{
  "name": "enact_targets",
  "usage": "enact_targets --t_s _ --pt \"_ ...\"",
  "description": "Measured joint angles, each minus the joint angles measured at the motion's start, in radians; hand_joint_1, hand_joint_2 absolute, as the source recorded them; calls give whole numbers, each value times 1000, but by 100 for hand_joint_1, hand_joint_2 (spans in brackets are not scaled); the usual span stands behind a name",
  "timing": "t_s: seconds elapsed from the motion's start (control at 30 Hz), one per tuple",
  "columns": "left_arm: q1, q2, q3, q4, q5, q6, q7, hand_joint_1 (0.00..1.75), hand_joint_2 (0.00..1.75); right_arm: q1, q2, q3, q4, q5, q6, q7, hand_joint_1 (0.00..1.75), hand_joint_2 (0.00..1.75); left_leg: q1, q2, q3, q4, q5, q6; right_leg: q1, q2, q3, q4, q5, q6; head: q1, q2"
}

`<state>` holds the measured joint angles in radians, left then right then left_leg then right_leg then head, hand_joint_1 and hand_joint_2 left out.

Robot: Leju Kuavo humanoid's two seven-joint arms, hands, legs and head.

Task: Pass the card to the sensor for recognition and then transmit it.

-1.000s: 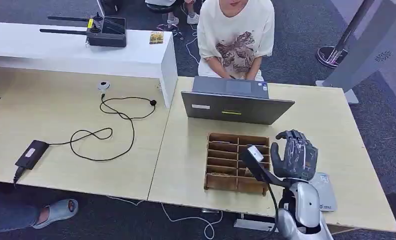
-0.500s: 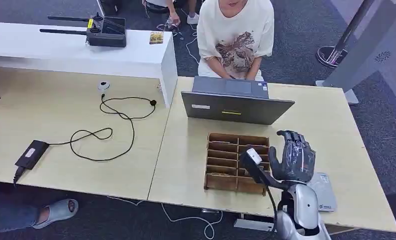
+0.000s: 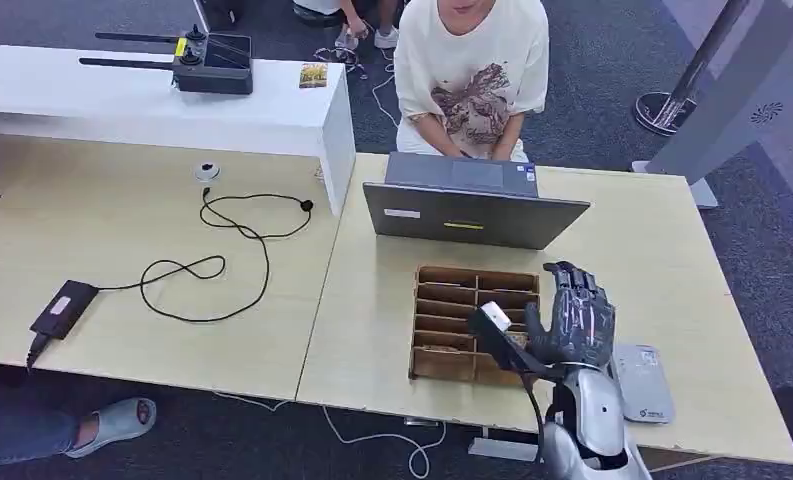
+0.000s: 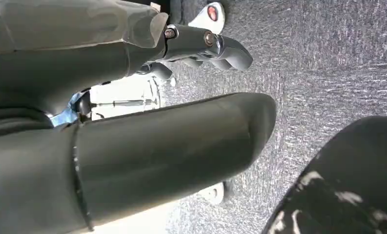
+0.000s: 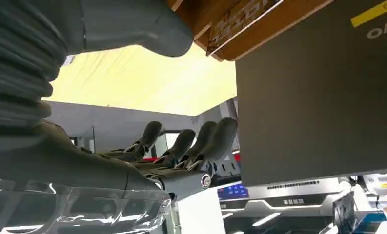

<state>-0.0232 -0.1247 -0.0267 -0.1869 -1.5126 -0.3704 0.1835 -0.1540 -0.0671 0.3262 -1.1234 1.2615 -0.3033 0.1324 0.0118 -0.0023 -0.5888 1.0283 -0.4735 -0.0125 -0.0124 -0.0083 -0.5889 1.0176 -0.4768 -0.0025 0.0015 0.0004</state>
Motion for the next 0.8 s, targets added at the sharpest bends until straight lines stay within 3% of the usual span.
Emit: enact_targets --t_s 0.57,0.8 --pt "-2 2 0 0 -1 -4 -9 0 0 -15 7 6 47 0 2 0 105 175 0 0 0 0 0 0 0 0 0 0 0 0 0 0" --pt "-2 2 0 0 -2 -6 -10 0 0 -15 13 9 49 13 3 3 96 175 0 0 0 0 0 0 0 0 0 0 0 0 0 0"
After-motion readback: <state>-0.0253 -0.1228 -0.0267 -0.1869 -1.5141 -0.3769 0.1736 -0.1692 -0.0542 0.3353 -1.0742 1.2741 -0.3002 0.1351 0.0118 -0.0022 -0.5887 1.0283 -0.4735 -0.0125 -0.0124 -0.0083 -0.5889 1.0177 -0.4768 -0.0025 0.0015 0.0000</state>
